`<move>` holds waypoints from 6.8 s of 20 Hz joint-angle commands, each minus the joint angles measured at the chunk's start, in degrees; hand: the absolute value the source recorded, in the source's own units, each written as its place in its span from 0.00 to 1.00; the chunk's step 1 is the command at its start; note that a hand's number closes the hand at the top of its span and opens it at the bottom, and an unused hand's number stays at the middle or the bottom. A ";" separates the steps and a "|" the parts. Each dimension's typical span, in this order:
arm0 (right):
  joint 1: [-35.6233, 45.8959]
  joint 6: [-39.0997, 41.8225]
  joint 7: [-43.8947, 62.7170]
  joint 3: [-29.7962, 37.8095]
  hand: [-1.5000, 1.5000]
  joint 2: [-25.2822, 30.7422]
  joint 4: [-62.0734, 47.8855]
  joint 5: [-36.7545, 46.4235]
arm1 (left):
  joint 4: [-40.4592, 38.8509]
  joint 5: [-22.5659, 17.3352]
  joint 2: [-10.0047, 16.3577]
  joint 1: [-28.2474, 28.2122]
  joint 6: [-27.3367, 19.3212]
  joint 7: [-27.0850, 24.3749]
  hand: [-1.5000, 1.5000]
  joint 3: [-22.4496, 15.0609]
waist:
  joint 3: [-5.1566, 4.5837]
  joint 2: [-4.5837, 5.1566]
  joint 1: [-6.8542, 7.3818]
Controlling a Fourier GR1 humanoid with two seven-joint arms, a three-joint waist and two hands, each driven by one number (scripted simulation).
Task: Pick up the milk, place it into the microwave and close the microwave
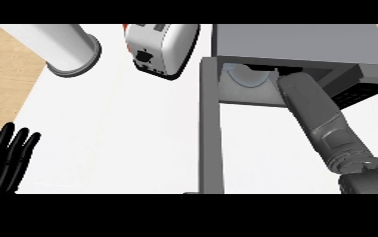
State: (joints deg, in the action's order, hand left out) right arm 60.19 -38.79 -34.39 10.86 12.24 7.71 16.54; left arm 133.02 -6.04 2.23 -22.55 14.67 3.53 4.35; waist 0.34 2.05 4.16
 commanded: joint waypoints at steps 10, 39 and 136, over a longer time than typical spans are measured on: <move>-2.63 14.42 -5.45 5.26 0.00 4.32 2.28 -5.47 | -0.17 3.00 -2.04 -4.23 0.88 -4.42 0.00 -2.32 | -0.25 -1.21 -1.69; -30.21 35.84 -12.65 5.26 0.00 -6.15 14.82 -12.85 | 0.09 4.41 -1.91 -3.66 -0.73 -0.88 0.00 -9.38 | -0.35 -2.37 -5.10; -91.83 70.56 4.14 -11.59 0.00 11.28 109.74 -47.11 | -85.34 -35.92 -2.21 77.28 -46.70 -23.64 1.00 -44.57 | -0.40 2.60 -23.94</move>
State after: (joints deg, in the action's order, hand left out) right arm -31.52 30.65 -30.30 -0.94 22.74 116.75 -29.36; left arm 52.36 -40.20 0.41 49.12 -33.45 -20.92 -42.72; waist -0.16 3.77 -18.89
